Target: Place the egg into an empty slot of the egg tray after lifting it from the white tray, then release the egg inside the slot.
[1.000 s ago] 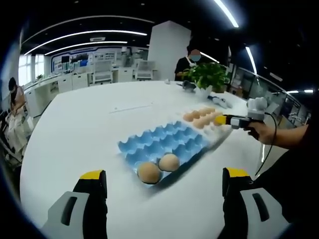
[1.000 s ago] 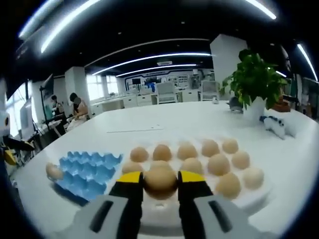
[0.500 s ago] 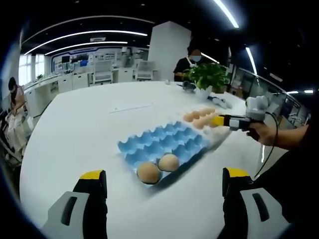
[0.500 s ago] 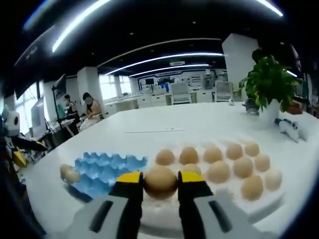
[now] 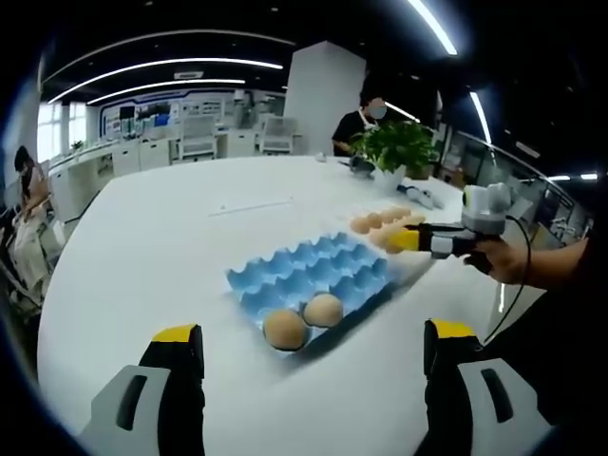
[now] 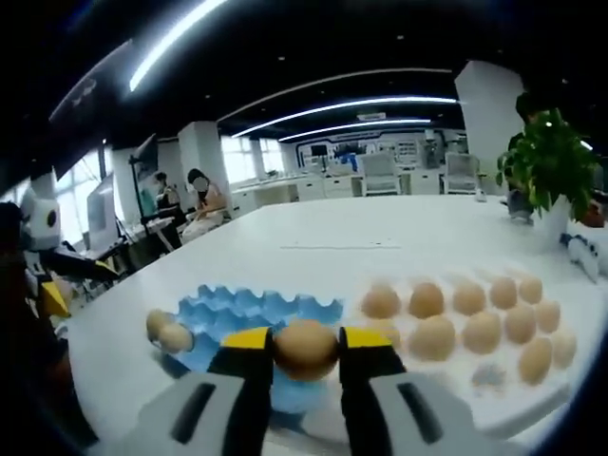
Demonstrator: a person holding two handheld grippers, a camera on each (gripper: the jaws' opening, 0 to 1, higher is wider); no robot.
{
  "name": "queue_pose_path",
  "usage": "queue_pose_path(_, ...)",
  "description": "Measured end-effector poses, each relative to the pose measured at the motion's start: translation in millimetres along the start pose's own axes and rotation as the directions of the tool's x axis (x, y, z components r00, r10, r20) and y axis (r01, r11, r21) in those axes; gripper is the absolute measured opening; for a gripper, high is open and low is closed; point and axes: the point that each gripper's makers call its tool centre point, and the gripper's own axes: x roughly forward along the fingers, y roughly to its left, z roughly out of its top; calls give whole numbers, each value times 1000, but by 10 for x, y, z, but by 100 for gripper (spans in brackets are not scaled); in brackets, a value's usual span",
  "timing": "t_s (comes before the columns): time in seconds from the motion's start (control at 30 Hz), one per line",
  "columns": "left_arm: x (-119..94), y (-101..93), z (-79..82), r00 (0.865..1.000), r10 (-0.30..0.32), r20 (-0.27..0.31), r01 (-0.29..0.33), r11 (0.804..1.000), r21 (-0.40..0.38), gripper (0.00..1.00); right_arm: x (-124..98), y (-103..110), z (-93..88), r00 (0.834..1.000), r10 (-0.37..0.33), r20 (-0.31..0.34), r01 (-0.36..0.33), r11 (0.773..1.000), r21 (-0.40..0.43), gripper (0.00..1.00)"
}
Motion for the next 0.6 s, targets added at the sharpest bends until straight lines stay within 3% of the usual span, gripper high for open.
queue_pose_path(0.6, -5, 6, 18, 1000, -1, 4, 1, 1000, 5, 97, 214, 637, -68, 984, 169, -49, -172, 983, -70, 26)
